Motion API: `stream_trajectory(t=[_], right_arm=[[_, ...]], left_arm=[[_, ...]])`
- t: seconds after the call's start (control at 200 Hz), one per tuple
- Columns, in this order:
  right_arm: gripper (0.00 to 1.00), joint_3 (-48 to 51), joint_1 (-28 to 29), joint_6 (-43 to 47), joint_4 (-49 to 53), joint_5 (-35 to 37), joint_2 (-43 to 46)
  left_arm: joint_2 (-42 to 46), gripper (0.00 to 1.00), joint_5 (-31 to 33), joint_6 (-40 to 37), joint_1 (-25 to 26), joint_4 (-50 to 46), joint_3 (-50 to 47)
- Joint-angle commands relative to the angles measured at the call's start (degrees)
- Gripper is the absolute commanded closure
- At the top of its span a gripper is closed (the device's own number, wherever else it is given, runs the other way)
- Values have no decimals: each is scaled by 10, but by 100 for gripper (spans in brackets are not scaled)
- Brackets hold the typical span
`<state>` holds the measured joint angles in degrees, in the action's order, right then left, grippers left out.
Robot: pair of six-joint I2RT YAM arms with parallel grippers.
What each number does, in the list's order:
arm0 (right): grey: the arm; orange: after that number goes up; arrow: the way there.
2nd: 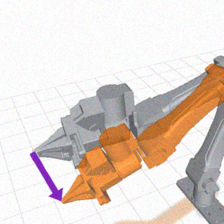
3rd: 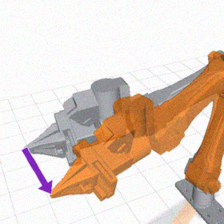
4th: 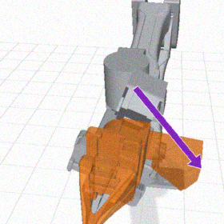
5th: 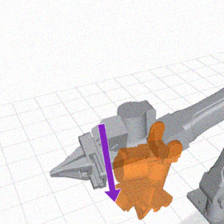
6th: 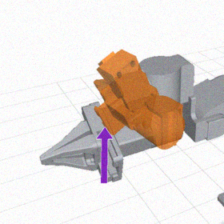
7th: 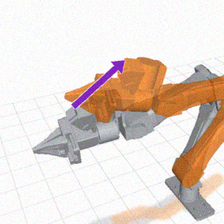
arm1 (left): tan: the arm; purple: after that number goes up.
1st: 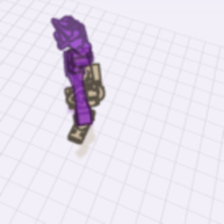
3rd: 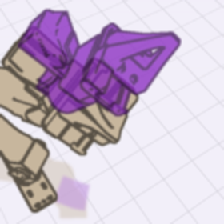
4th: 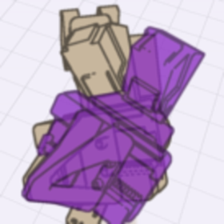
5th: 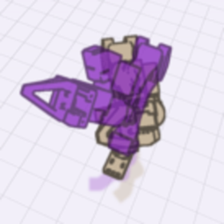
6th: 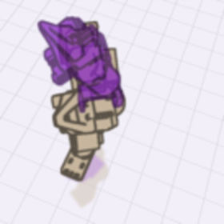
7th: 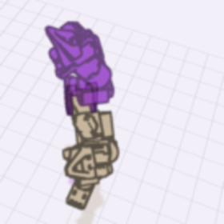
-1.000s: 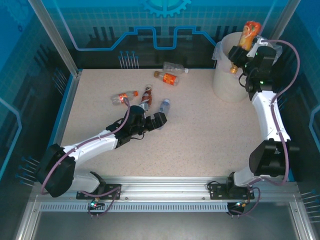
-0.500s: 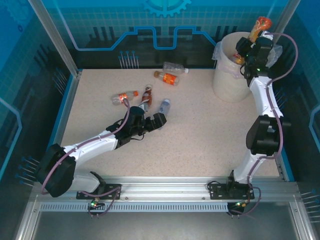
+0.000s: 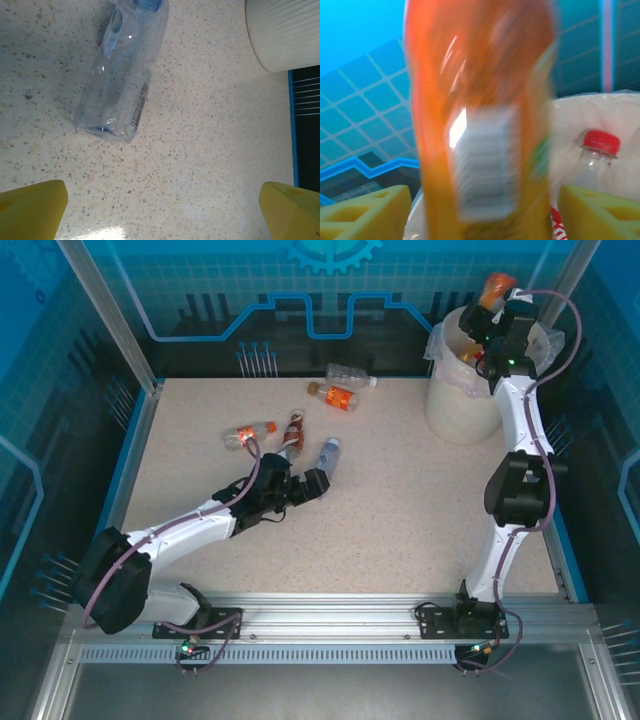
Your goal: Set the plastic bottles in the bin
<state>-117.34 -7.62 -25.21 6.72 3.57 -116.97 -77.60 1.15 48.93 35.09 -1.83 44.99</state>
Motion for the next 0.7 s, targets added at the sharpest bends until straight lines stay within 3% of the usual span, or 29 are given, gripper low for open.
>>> stream_trajectory(t=[0.0,0.07,0.18,0.385,0.695], right_arm=[[12,8,8,24,1,-27,36],[0,24,8,32,2,-29,56],[0,48,8,41,11,-29,93],[0,148,8,50,16,-50,197],[0,427,13,16,-89,-120,422]], left_arm=[[-28,1,34,-42,2,-58,60],[-51,1,52,-56,2,-86,89],[-83,1,79,-71,0,-111,124],[-164,1,69,-127,-12,-160,206],[-275,1,76,-235,-12,-237,312]])
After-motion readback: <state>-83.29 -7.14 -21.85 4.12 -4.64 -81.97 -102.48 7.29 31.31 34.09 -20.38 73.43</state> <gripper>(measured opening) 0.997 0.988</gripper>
